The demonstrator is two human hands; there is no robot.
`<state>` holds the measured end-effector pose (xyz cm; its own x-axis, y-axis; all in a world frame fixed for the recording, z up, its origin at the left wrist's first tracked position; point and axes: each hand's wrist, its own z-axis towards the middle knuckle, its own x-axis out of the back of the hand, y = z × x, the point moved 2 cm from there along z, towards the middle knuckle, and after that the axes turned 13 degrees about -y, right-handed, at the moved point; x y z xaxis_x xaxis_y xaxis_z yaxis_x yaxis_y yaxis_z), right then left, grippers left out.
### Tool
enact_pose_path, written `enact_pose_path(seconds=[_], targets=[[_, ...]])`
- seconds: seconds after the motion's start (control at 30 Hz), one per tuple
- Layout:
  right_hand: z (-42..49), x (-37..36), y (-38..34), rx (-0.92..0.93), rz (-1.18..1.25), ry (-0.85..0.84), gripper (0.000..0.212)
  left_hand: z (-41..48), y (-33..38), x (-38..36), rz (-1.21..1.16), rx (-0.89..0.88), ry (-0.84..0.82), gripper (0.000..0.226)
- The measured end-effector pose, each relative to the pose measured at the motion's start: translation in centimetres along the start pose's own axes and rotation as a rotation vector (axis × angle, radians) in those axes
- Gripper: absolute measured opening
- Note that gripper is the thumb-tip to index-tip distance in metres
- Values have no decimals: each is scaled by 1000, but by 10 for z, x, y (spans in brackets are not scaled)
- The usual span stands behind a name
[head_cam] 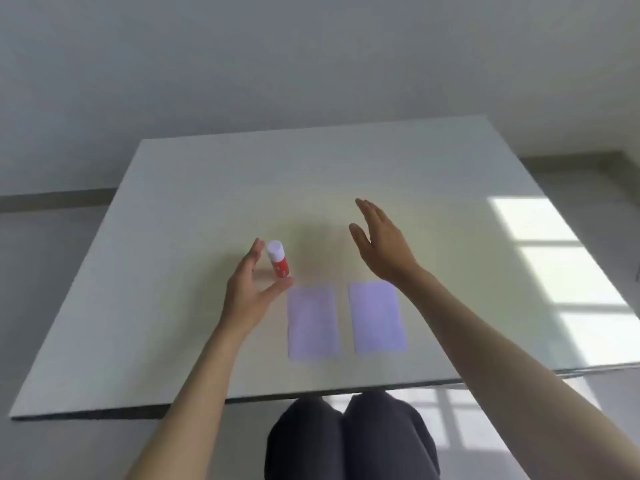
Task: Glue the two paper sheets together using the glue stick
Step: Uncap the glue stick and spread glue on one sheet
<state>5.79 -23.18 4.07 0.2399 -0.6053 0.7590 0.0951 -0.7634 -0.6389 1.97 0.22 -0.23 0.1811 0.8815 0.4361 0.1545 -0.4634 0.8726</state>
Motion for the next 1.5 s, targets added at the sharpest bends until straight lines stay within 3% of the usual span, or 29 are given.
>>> enact_pose_path(seconds=[0.13,0.2,0.33,0.43,0.53,0.63,0.73,0.8,0.87,0.9,0.97,1.07,1.17,1.23,1.3,1.5], targets=[[-27,-6,-2,133,-34,136,52,6,3,-15,51,-110,33,27],[-44,-11,-1,161,-30,170,52,6,2,-23,1,-131,51,19],[-73,-7,-8,162,37,200,49,-4,11,-24,-28,-111,228,17],[-78,-1,-15,156,37,267,35,-12,26,-30,-33,-190,234,19],[-71,4,-27,144,203,255,25,-23,43,-29,92,-329,212,36],[-71,1,-44,66,526,44,50,-37,57,-23,251,-432,182,47],[-69,-1,-59,41,463,-97,61,-48,70,-14,461,-504,164,47],[-69,-1,-62,106,385,-146,46,-54,73,-9,548,-535,185,44],[-69,0,-60,185,414,-196,17,-59,75,-7,575,-531,191,44],[-71,0,-60,207,426,-200,18,-60,75,-7,576,-524,179,44],[-72,1,-57,158,404,-167,36,-61,75,-10,579,-513,156,43],[-73,0,-51,49,356,-138,41,-61,78,-14,585,-519,158,43],[-75,0,-46,123,467,-151,17,-57,77,-16,605,-529,176,43],[-75,0,-42,140,530,-197,34,-55,75,-16,592,-524,180,43],[-77,-3,-42,100,495,-189,31,-53,75,-18,579,-521,167,43],[-66,7,-27,147,600,93,8,-47,59,-9,486,-376,109,26]])
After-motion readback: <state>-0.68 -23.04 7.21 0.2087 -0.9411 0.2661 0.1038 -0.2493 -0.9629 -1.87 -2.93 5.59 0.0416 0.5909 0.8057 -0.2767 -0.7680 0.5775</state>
